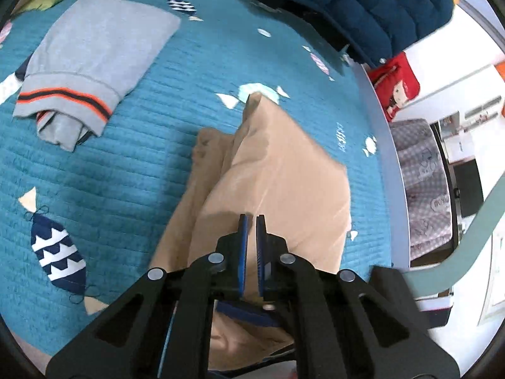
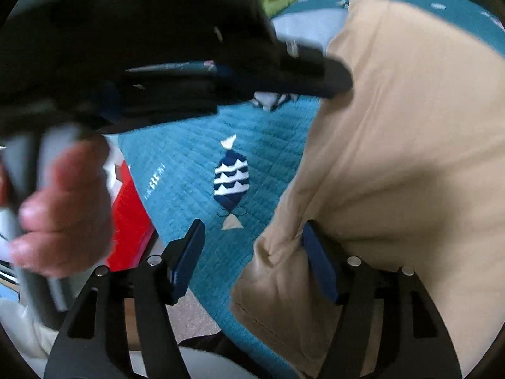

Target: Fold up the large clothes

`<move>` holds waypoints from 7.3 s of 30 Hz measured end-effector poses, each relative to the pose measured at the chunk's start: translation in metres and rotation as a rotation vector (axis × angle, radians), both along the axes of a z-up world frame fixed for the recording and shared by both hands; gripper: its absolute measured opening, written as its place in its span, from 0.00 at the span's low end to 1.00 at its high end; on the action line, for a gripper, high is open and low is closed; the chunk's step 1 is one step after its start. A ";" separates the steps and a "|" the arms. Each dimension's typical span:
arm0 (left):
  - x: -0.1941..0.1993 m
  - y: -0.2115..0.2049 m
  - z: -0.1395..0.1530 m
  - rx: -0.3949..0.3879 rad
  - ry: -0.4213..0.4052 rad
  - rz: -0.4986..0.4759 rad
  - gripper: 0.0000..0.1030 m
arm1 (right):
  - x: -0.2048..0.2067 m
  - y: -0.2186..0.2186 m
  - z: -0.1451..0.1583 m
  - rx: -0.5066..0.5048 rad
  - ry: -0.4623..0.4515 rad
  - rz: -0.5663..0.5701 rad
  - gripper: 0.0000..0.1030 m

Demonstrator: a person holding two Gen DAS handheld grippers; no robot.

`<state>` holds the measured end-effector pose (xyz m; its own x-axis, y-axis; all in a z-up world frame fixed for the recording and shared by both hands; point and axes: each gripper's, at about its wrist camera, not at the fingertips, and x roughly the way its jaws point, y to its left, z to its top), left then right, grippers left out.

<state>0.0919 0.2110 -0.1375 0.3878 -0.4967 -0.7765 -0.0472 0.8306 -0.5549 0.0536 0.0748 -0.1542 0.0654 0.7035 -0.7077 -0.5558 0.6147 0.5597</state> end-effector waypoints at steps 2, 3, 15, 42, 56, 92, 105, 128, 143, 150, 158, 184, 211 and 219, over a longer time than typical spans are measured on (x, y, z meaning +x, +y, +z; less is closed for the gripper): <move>-0.003 -0.008 0.008 0.006 -0.022 -0.026 0.04 | -0.003 -0.021 0.022 -0.022 -0.093 -0.054 0.60; -0.003 -0.013 0.012 0.006 -0.035 -0.037 0.04 | -0.004 -0.030 0.033 -0.031 -0.138 -0.095 0.60; 0.036 -0.097 0.033 -0.004 -0.243 -0.197 0.04 | 0.047 -0.144 0.041 -0.150 -0.269 -0.699 0.17; 0.059 -0.044 -0.060 0.253 -0.260 0.048 0.03 | 0.098 -0.058 -0.012 -0.298 -0.340 -0.579 0.13; 0.109 -0.065 -0.083 0.360 -0.260 -0.001 0.02 | 0.137 -0.091 -0.037 -0.226 -0.202 -0.636 0.04; 0.006 -0.020 -0.075 0.410 -0.200 -0.007 0.03 | 0.013 -0.132 -0.016 -0.219 -0.184 -0.464 0.00; -0.061 -0.036 -0.030 0.455 -0.254 -0.071 0.04 | -0.030 -0.124 0.020 -0.078 -0.146 -0.374 0.06; -0.092 -0.045 -0.041 0.574 -0.127 -0.130 0.04 | -0.053 -0.174 -0.013 -0.262 0.093 -0.338 0.52; -0.036 -0.028 -0.015 0.545 -0.197 -0.131 0.74 | 0.014 -0.203 -0.017 -0.094 0.131 -0.503 0.91; 0.004 -0.021 -0.040 0.481 -0.130 -0.138 0.80 | 0.039 -0.193 -0.043 -0.037 0.222 -0.517 0.91; 0.025 -0.010 -0.070 0.349 -0.056 -0.122 0.86 | 0.057 -0.186 -0.065 0.061 0.324 -0.527 0.92; 0.025 -0.003 -0.111 -0.105 0.094 -0.042 0.52 | 0.059 -0.159 -0.061 0.200 0.291 -0.513 0.70; -0.003 0.035 0.004 -0.023 -0.152 0.094 0.38 | 0.086 -0.086 0.056 0.332 0.056 -0.262 0.50; 0.002 0.072 0.064 0.065 -0.253 0.176 0.38 | 0.123 -0.029 0.097 0.378 0.050 -0.162 0.50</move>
